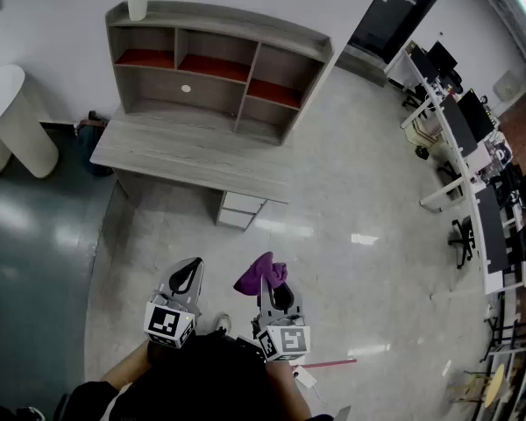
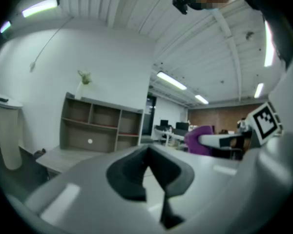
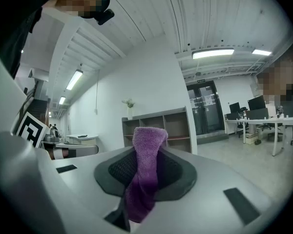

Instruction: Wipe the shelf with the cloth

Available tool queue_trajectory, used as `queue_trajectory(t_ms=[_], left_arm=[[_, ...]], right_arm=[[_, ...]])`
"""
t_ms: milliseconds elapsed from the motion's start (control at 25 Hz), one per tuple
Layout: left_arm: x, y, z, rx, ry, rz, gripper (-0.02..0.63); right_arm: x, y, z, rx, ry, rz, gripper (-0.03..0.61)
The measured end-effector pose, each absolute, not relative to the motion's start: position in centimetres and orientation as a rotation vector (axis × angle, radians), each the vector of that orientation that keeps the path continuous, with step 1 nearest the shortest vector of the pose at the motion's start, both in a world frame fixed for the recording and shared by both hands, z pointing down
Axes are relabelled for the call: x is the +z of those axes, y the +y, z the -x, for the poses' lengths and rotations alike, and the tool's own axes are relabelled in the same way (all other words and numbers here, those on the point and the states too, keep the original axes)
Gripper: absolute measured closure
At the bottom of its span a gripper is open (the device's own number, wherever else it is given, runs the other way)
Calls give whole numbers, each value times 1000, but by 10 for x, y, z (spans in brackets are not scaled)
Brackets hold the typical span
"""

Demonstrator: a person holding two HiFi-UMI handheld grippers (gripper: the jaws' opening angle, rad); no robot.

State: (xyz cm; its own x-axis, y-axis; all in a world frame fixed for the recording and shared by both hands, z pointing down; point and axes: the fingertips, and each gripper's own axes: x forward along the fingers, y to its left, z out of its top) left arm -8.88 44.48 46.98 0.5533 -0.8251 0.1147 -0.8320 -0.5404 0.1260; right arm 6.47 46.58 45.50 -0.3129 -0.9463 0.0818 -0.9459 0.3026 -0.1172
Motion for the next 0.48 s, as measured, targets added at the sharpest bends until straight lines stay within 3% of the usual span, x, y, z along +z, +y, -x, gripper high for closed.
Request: queue_trajectory(t_ms=[480], left_arm=[[465,439,64,44,-1411,-2633,611]], right_arm=[[454,460,-84,-216,2554,1817,497]])
